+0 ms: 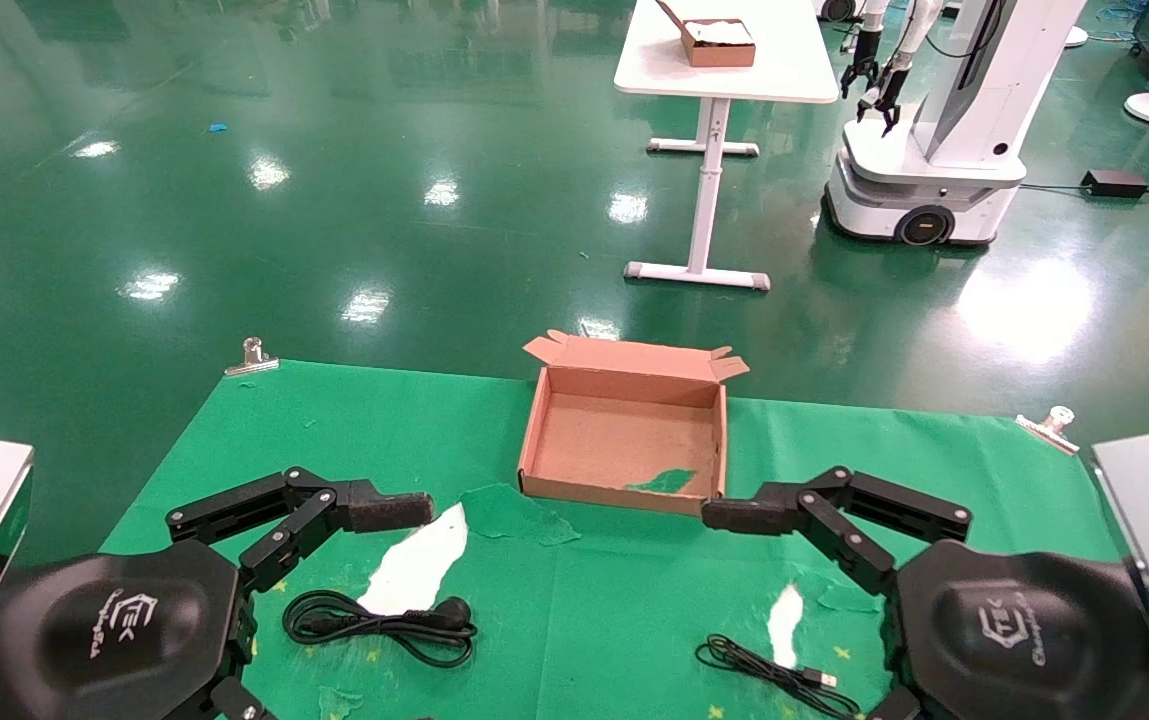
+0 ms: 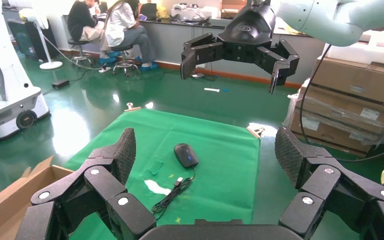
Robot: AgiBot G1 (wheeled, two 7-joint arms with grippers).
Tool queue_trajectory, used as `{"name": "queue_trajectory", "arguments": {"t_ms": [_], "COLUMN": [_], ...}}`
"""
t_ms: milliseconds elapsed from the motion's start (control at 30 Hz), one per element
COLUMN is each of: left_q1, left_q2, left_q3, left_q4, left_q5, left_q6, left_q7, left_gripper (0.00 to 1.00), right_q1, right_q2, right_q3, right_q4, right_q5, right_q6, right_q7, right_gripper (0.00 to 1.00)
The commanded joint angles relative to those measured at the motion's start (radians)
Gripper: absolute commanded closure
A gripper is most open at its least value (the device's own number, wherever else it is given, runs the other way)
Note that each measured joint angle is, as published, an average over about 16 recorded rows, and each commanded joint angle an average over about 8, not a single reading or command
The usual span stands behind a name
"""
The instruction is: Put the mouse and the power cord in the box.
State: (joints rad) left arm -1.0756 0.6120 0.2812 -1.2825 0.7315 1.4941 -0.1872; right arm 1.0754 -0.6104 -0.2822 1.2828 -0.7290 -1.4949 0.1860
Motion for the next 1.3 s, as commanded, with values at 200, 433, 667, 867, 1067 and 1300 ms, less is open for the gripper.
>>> {"name": "queue_trajectory", "arguments": {"t_ms": [200,433,667,867,1067,1300], "left_q1": [0.0,0.002,-0.038,-0.19,-0.362,-0.431], "left_q2": [0.0,-0.002,-0.03,0.015,0.136,0.186], "left_q3": [0.0,0.003,0.088,0.217,0.327,0.368], "left_q4": [0.0,0.001,-0.007,0.02,0.127,0.199], "left_q5": [0.0,0.005,0.168,0.442,0.686,0.771], "left_q6": [0.0,0.0,-0.001,0.026,0.057,0.075], "left_q7": [0.0,-0.004,-0.114,-0.245,-0.245,-0.227], "left_gripper": [0.0,0.0,0.0,0.0,0.0,0.0], "right_q1": [0.0,-0.001,-0.005,-0.001,-0.002,0.003], "right_q2": [0.0,0.0,0.016,0.033,0.036,0.036], "right_q3": [0.0,-0.001,-0.028,-0.069,-0.098,-0.11], "right_q4": [0.0,-0.001,0.008,0.042,0.06,0.06], "right_q5": [0.0,-0.001,-0.121,-0.309,-0.431,-0.471], "right_q6": [0.0,0.0,0.026,0.098,0.148,0.147], "right_q7": [0.0,0.0,-0.047,-0.091,-0.115,-0.113], "right_gripper": [0.0,0.0,0.0,0.0,0.0,0.0]}}
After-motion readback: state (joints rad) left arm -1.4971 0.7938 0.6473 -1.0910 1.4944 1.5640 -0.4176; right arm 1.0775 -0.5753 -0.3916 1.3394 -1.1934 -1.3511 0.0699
